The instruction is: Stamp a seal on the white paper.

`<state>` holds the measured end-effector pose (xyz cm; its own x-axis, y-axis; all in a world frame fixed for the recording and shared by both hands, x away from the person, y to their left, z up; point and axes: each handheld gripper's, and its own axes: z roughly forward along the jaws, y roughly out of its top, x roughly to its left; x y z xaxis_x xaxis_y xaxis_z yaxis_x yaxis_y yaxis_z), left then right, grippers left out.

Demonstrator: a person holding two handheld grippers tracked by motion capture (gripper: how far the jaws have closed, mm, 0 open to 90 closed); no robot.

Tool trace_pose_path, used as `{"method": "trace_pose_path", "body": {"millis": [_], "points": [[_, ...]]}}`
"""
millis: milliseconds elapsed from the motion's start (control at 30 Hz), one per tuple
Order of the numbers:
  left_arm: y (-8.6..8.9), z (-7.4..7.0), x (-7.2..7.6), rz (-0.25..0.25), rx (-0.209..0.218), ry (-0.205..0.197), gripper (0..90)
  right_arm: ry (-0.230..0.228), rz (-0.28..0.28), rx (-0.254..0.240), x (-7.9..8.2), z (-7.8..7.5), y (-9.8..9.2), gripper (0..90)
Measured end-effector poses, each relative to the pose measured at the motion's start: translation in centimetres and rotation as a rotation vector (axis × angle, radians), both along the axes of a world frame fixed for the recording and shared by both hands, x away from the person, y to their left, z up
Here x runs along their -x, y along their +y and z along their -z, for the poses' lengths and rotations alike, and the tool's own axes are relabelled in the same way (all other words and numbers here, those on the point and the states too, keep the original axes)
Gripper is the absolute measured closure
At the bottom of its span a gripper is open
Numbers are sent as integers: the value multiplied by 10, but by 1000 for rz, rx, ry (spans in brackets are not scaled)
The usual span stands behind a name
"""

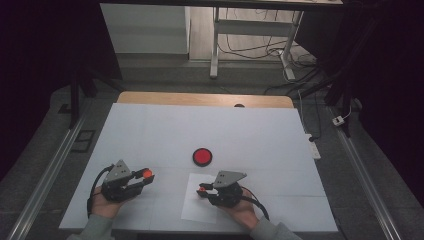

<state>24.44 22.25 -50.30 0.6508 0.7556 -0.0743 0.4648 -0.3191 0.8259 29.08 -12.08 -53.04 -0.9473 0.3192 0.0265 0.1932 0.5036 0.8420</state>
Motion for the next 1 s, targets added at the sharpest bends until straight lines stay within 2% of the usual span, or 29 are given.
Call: {"method": "trace_pose_path", "body": {"millis": [100,167,400,567,1000], "points": [[1,0,-1,-1,1,1,646,-26,15,-45,0,-15,-6,719],[1,0,-1,0,-1,1,646,-37,21,-50,1,-20,-9,720],[0,-1,0,4,-2,-2,646,-12,22,-94,1,-32,-13,721],[-1,0,0,8,-4,0,646,2,55,-134,-3,-37,-20,721],[-6,1,0,22,-12,1,646,-10,122,-232,-11,-56,-40,721]]}}
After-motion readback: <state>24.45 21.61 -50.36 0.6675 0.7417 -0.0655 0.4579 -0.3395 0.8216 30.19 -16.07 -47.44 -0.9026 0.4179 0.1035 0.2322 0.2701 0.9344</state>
